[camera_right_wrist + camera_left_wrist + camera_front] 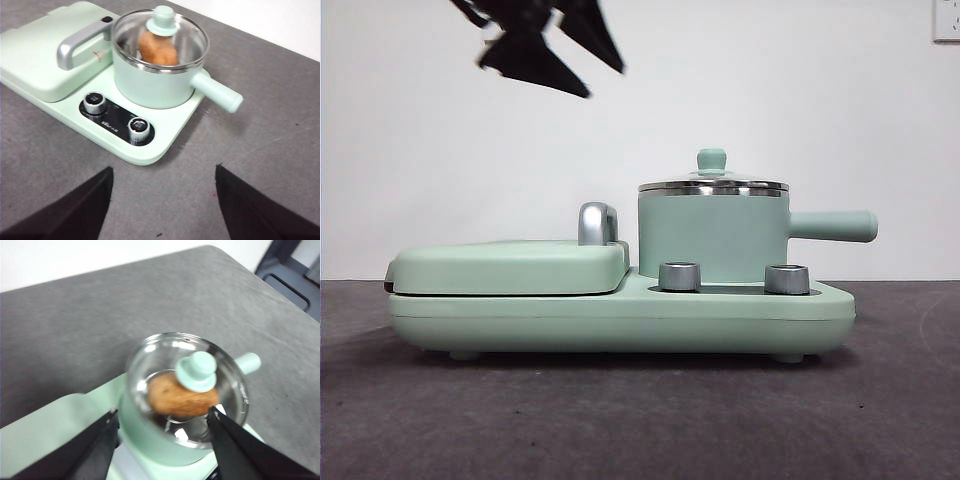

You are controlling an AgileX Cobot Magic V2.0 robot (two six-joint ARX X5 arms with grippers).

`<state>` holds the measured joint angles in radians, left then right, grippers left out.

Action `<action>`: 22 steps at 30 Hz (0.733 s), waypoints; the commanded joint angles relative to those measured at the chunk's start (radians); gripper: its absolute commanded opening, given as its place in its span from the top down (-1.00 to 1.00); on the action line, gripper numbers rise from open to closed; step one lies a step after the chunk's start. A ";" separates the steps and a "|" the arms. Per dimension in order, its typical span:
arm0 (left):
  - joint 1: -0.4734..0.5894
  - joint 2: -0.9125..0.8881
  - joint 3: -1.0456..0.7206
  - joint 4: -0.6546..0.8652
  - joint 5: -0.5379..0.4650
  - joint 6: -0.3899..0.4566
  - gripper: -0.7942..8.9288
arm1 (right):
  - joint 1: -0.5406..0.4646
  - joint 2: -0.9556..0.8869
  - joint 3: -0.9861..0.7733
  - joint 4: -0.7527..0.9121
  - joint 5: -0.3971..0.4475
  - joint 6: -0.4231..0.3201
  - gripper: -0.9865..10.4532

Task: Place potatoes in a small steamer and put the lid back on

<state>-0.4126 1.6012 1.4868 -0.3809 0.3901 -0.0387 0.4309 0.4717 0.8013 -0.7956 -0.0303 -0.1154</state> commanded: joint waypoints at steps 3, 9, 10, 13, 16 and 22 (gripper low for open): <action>0.047 -0.111 -0.117 0.007 0.004 -0.008 0.25 | 0.006 0.004 0.005 0.011 -0.007 0.001 0.27; 0.113 -0.306 -0.346 0.030 0.004 -0.034 0.25 | 0.006 0.051 0.005 0.011 -0.029 0.048 0.27; 0.121 -0.338 -0.385 0.040 0.004 -0.042 0.25 | 0.006 0.069 0.005 0.011 -0.031 0.057 0.27; 0.143 -0.446 -0.506 0.074 0.004 -0.078 0.25 | 0.006 0.141 0.005 0.023 -0.058 0.064 0.27; 0.156 -0.545 -0.602 0.074 0.004 -0.095 0.26 | 0.006 0.229 0.005 0.076 -0.093 0.064 0.27; 0.159 -0.715 -0.740 0.046 0.003 -0.143 0.26 | 0.006 0.383 0.005 0.245 -0.189 0.076 0.27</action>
<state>-0.2527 0.8997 0.7517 -0.3431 0.3912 -0.1547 0.4313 0.8360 0.8013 -0.5713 -0.2123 -0.0620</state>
